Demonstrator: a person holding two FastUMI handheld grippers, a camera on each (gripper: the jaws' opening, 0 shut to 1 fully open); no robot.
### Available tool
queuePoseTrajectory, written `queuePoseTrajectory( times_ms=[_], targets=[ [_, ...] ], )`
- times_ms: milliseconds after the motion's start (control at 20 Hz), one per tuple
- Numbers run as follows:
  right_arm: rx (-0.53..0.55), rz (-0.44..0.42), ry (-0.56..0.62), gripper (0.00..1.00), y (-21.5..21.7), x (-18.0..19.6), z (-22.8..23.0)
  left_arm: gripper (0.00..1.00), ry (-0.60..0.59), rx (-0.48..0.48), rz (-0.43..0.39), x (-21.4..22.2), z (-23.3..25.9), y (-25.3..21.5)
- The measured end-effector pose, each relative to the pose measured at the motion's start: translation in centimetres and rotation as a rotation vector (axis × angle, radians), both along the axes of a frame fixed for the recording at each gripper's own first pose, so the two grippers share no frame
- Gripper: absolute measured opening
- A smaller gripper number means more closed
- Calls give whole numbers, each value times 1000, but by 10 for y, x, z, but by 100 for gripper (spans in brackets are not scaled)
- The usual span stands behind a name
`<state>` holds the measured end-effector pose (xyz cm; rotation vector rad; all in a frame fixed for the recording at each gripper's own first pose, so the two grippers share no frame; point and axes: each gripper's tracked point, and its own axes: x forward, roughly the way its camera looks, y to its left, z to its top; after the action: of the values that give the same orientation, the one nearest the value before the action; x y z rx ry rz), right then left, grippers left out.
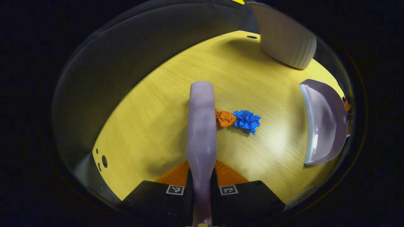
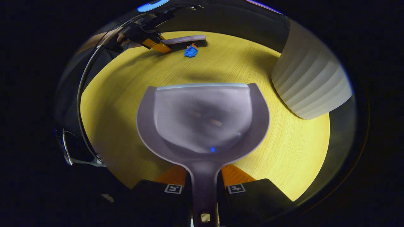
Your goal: Pick up the small broom and dustpan from the desktop, sweep the trash into the dustpan with the broom, and then empty the trash into the garbage bin.
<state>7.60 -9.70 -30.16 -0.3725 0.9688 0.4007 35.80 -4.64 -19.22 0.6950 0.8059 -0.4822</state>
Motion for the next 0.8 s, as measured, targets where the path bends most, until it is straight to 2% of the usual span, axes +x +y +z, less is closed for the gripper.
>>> queuePoseTrajectory(
  times_ms=[150,250,400,650,800],
  targets=[
    [2,1,-2,37,-1,-2,-4,26,53,-41,-16,-37,-10,-32],
    [-1,9,4,37,-1,-4,-5,27,88,-26,-38,-61,-17,-42],
    [-5,54,4,37,-5,-4,-6,27,142,-38,-74,-101,-27,-63],
    [-15,89,-3,37,-6,-6,-6,27,247,-116,-68,-157,-37,-100],
    [-17,86,-9,37,-7,-5,-7,27,295,-151,-50,-181,-41,-105]
  ],
)
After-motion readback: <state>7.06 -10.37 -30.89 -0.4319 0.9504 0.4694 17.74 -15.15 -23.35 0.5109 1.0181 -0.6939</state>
